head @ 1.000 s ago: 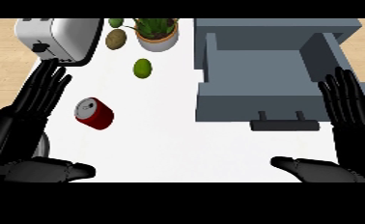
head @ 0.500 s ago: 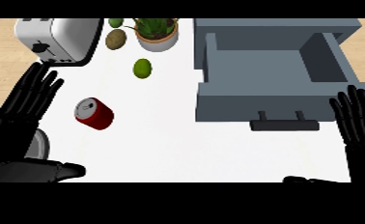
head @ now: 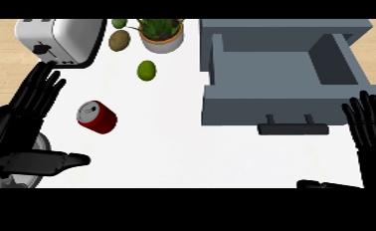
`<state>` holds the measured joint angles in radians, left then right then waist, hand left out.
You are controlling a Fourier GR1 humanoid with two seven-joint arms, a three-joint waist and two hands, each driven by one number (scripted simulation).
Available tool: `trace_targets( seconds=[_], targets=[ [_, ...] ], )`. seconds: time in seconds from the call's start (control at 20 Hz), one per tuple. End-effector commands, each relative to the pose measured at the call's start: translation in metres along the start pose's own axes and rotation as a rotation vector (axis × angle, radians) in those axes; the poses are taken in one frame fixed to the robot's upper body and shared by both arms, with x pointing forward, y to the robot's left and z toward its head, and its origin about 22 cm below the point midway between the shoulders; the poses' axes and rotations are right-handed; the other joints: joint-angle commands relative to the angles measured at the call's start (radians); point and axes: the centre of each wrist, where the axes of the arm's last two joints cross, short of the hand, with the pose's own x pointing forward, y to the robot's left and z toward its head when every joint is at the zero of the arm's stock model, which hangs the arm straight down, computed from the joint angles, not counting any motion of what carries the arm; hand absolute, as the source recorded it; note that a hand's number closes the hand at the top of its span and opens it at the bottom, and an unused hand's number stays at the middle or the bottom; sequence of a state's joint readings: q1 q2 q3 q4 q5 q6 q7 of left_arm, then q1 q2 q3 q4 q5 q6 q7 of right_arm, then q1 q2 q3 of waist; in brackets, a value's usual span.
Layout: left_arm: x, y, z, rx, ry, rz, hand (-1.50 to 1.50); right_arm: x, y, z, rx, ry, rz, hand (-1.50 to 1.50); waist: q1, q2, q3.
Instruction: Pick up the can, place it into the drawer and close the drawer
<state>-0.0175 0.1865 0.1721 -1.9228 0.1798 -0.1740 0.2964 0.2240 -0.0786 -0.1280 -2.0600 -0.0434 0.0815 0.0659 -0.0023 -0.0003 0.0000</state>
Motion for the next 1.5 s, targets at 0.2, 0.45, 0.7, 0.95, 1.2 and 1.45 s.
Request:
trace_targets(
  seconds=[0.2,0.45,0.7,0.95,1.2,1.45],
  targets=[
    [-0.029,-0.001,0.000,-0.009,0.008,-0.017,-1.50,-0.011,-0.013,0.020,-0.004,0.007,0.009,-1.50,-0.001,0.000,0.000],
    [-0.054,0.008,-0.002,0.022,0.015,-0.020,-1.50,0.002,-0.018,0.003,0.008,0.005,0.025,-1.50,0.001,0.000,0.000],
    [-0.067,-0.012,-0.018,0.047,0.034,-0.004,-1.50,-0.014,-0.019,0.003,0.015,0.005,0.028,-1.50,0.000,0.000,0.000],
    [-0.094,0.019,-0.023,0.081,0.047,-0.009,-1.50,-0.014,-0.021,0.009,0.019,0.000,0.034,-1.50,-0.001,0.000,0.000],
    [-0.120,0.043,-0.016,0.081,0.050,-0.040,-1.50,-0.010,-0.011,0.007,0.009,0.006,0.021,-1.50,-0.002,0.001,0.000],
    [-0.113,0.043,-0.007,0.082,0.082,-0.043,-1.50,0.001,-0.030,0.017,0.039,-0.003,0.019,-1.50,0.000,-0.001,0.000]
  ],
)
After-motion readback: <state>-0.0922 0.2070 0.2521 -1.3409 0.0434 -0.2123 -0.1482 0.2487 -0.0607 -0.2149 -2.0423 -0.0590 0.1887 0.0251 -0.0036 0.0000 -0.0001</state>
